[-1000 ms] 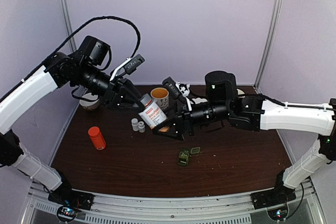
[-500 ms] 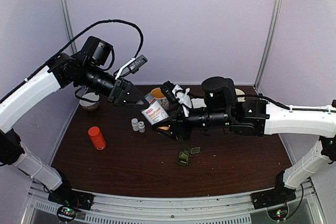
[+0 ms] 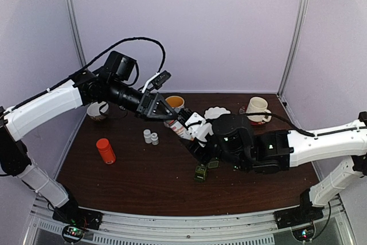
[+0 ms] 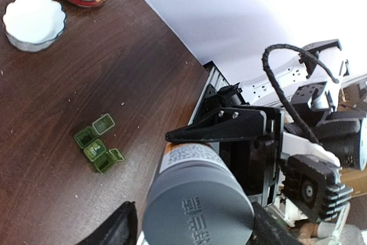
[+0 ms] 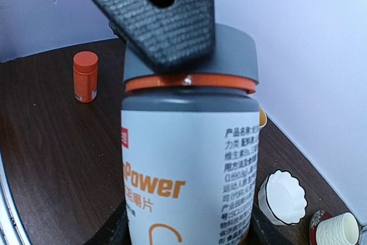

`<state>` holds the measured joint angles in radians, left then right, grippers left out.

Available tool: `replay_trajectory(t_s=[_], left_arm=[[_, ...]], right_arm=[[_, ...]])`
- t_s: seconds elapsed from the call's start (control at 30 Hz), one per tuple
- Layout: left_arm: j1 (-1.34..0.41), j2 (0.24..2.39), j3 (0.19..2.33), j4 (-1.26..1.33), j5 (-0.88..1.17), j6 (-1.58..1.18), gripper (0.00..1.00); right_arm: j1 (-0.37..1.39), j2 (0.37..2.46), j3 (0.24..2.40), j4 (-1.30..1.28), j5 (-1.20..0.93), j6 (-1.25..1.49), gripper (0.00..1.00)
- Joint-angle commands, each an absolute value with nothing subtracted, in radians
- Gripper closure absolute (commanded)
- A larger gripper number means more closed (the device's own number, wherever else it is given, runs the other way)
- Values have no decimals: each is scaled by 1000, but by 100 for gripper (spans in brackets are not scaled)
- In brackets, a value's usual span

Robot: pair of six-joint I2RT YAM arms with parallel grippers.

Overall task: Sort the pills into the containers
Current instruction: Unscrew the lid of the pill bottle from the pill bottle.

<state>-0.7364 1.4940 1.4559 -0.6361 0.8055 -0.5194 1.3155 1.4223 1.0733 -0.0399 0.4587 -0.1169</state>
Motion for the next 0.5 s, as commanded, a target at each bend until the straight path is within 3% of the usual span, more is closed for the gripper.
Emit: replay_trajectory(t_s=[0.0,0.1,0.47], left_arm=[[-673,1384,1410,-499,752,-509,24],[-647,1295,1307,-340,769,-478,4],[-630,1013,983,26,899,15,2]], right_arm=[[1323,1343,1060,33,426,-118,82],[1315,1317,1052,23,341,-82,82],[1185,1286,1082,-60,-228,78,83]])
